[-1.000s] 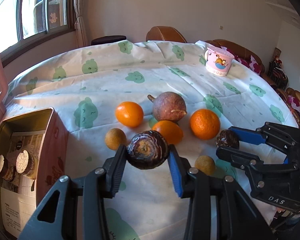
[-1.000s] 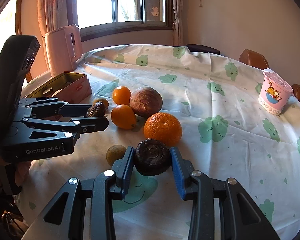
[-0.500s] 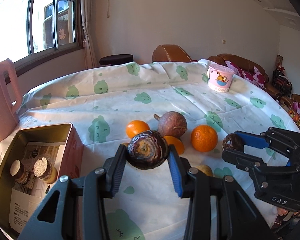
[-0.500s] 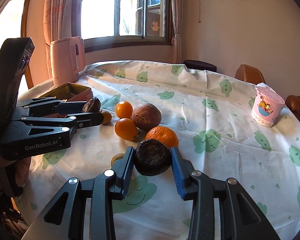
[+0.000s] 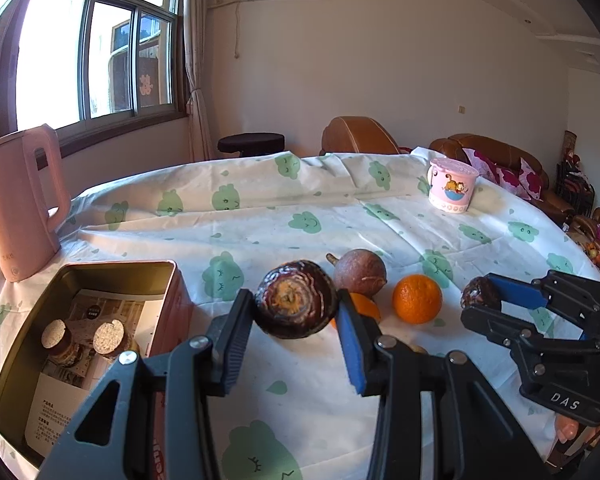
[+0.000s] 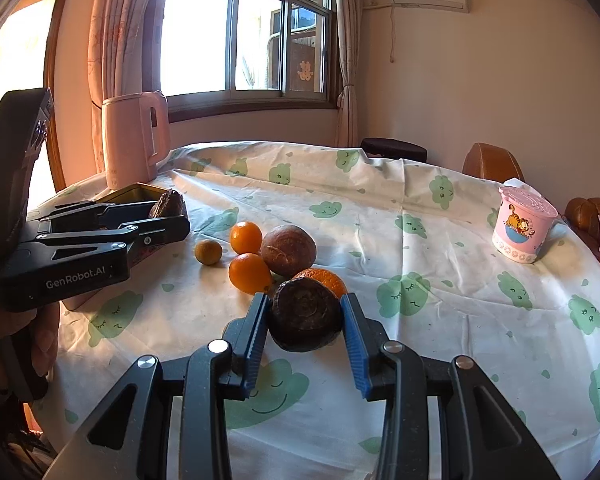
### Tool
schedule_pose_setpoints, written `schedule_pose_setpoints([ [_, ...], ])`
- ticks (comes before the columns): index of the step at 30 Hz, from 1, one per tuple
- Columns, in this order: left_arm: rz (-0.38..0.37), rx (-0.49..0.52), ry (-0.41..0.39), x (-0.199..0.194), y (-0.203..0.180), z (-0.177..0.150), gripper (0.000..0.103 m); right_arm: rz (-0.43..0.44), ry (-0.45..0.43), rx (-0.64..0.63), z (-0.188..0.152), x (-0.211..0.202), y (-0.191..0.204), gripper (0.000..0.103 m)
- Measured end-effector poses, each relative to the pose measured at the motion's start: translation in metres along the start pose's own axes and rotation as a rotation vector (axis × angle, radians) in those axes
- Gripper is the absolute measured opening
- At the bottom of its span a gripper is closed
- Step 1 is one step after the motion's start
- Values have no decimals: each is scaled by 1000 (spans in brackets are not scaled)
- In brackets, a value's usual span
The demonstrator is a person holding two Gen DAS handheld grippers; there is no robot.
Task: Organize fruits
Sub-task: 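Lift both passion fruits and carry them toward the tin box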
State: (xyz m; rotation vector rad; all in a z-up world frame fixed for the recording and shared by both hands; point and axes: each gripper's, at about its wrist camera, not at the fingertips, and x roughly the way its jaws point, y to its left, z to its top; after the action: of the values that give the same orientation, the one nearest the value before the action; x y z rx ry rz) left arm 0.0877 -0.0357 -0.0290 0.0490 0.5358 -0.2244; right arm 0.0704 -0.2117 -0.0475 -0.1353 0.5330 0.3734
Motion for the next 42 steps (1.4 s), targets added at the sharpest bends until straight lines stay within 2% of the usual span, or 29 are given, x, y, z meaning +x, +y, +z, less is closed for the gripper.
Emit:
schedule_pose_setpoints([
  [42, 57, -26, -142, -27, 5, -4, 43, -22, -142, 13, -3, -24, -3, 39],
])
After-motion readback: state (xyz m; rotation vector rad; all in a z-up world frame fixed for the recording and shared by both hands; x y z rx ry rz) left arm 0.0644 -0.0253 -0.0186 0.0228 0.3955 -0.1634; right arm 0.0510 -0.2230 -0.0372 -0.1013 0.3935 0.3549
